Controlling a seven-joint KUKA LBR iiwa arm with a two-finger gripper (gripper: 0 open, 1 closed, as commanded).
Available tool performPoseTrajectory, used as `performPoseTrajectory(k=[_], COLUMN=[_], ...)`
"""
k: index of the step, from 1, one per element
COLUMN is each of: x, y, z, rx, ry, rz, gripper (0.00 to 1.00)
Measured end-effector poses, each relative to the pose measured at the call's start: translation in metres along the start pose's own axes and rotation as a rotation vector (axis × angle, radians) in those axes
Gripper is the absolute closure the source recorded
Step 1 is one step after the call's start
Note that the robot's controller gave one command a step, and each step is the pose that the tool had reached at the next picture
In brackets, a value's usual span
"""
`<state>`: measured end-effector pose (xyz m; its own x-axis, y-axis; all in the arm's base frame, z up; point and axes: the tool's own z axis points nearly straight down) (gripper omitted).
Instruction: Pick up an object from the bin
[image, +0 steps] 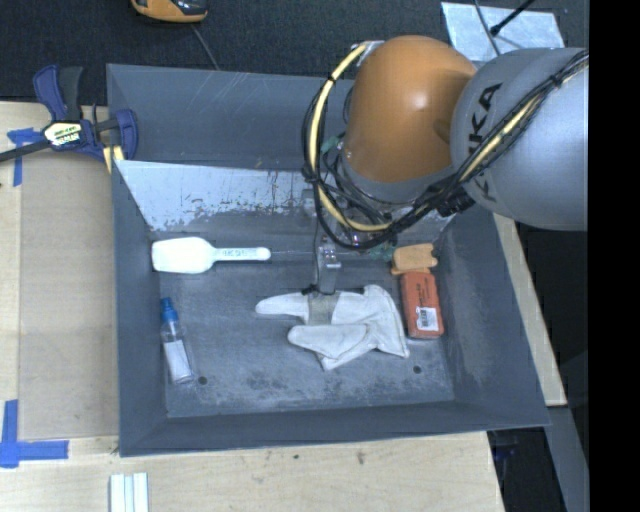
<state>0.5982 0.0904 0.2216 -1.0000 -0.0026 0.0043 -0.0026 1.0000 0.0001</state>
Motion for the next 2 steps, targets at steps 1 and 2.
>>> performPoseTrajectory(k=[1,2], x=[-0.001,0.001], y=[0.0,-0.024], z=[-0.005,0.035], rx=[-0.001,-0.003], ry=[-0.008,-0.016], rz=[0.002,0.037], gripper=[0.0,0.0])
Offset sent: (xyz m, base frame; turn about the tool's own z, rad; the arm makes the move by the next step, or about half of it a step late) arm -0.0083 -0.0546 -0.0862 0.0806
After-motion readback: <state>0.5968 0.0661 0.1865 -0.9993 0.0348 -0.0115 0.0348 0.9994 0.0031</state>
